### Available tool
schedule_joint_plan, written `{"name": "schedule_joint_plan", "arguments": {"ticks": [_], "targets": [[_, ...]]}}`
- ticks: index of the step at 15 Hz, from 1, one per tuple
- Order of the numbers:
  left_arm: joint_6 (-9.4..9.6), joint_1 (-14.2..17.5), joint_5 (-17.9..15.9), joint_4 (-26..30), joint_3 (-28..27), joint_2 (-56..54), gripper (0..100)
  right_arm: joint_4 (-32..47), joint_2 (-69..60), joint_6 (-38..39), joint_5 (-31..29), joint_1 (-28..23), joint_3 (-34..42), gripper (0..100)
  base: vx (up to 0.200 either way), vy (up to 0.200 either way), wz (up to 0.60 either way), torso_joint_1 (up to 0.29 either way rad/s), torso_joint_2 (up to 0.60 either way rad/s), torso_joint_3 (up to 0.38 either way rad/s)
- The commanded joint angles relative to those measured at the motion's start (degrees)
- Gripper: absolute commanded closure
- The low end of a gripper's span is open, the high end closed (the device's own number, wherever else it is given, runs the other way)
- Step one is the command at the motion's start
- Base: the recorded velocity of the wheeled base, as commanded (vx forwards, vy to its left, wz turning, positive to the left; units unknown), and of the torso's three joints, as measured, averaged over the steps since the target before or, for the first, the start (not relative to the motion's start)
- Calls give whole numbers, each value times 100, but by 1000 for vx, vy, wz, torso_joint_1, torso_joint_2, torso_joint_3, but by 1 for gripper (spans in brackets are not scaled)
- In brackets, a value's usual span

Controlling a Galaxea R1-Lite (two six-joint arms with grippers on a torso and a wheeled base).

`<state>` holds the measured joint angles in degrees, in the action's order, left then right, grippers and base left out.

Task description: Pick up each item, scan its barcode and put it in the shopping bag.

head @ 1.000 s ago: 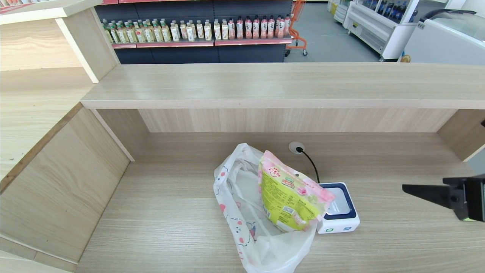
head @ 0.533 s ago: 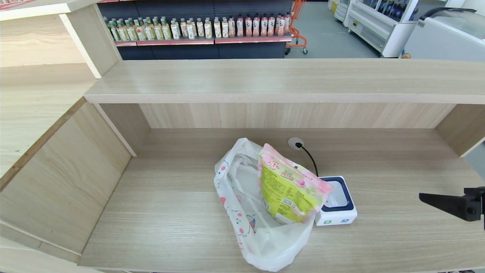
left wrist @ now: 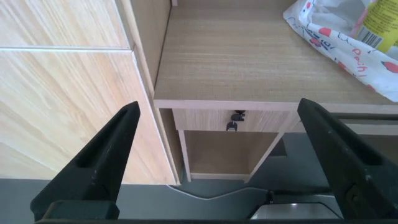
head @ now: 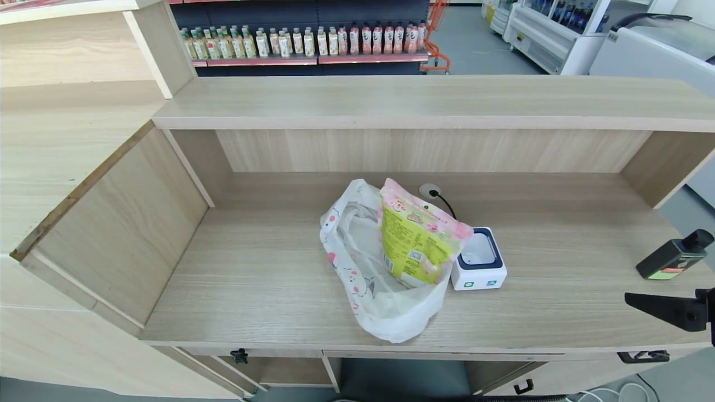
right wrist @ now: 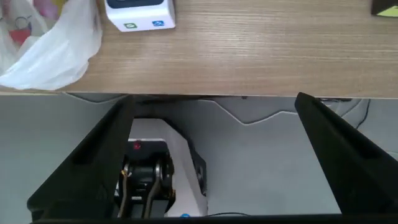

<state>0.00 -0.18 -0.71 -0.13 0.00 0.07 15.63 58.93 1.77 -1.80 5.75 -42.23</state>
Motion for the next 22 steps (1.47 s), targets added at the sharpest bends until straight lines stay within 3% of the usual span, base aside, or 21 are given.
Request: {"name": "schedule_joint_plan", "arguments": {"ticks": [1,5,13,16,22], "targets": [[0,1,0,-4,0,1,0,-7,224,-1,-110,-488,101,0,0,-200,0,7,-2,7],[0,1,0,-4,0,1,0,46,136,-10,-154,-901,435,0,0,-200,0,6,1,2],[-9,1,0,-4,0,1,0,72,180,-1,-171,-901,531,0,0,-200,0,1,3,2],[-9,1,0,-4,0,1,0,72,207,-1,-584,-909,681,0,0,-200,0,1,2,2],[-9,1,0,-4,0,1,0,54,303,-10,-602,-909,672,0,0,-200,0,2,5,2]]}}
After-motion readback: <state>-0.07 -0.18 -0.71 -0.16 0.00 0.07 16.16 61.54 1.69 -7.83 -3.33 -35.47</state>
